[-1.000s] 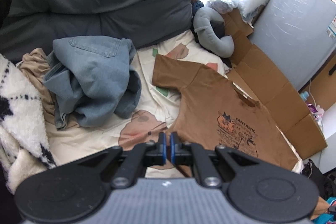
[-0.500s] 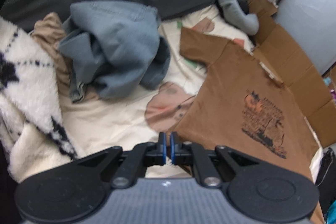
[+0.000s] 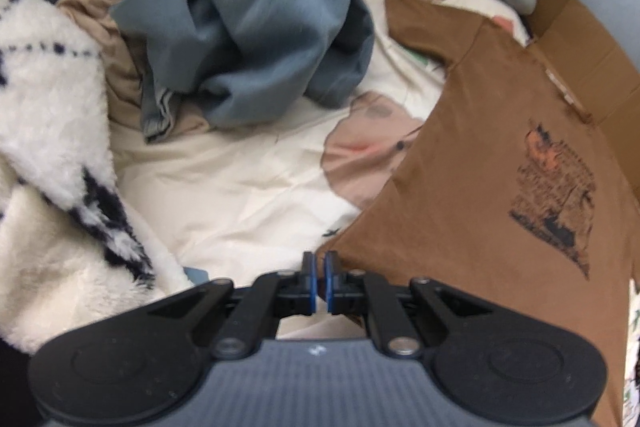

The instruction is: Fold clothes

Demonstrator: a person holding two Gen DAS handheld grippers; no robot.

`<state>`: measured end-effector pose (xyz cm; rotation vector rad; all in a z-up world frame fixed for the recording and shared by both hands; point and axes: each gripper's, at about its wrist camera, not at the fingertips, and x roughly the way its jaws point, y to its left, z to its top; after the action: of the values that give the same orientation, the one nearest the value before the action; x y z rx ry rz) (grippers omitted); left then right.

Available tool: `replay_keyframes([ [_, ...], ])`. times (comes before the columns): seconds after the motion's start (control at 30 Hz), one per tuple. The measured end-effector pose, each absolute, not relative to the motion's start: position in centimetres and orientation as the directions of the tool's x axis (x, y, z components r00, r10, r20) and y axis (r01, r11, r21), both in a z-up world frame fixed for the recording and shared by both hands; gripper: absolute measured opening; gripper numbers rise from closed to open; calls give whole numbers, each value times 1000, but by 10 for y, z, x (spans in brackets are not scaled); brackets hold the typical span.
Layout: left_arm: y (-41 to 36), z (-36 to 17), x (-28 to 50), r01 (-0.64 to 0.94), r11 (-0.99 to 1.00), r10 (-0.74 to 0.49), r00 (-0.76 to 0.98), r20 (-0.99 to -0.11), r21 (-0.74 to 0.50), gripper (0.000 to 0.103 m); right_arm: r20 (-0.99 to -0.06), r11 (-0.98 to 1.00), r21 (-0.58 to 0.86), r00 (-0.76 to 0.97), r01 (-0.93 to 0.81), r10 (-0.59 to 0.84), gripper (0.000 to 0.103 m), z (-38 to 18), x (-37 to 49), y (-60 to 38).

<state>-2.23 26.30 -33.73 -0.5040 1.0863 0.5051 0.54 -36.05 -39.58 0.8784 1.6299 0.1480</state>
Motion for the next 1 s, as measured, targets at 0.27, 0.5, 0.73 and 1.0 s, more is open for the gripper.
replay_keyframes([
  [0.27, 267, -384, -21, -644, 761, 136, 287, -948, -86, 4, -796, 697, 499, -45, 514, 603, 5, -439, -2, -356],
  [0.5, 271, -420, -19, -656, 753, 116, 213, -970, -54, 6, -804, 675, 458, -55, 579, 592, 6, -463, -5, -358],
  [0.73, 272, -397, -16, -643, 765, 135, 213, -968, -35, 9, -802, 645, 491, 15, 586, 597, 21, -447, -6, -366],
  [1.0, 272, -357, -22, -657, 750, 145, 286, -947, -83, 10, -803, 650, 557, 135, 517, 581, 24, -416, 2, -381],
])
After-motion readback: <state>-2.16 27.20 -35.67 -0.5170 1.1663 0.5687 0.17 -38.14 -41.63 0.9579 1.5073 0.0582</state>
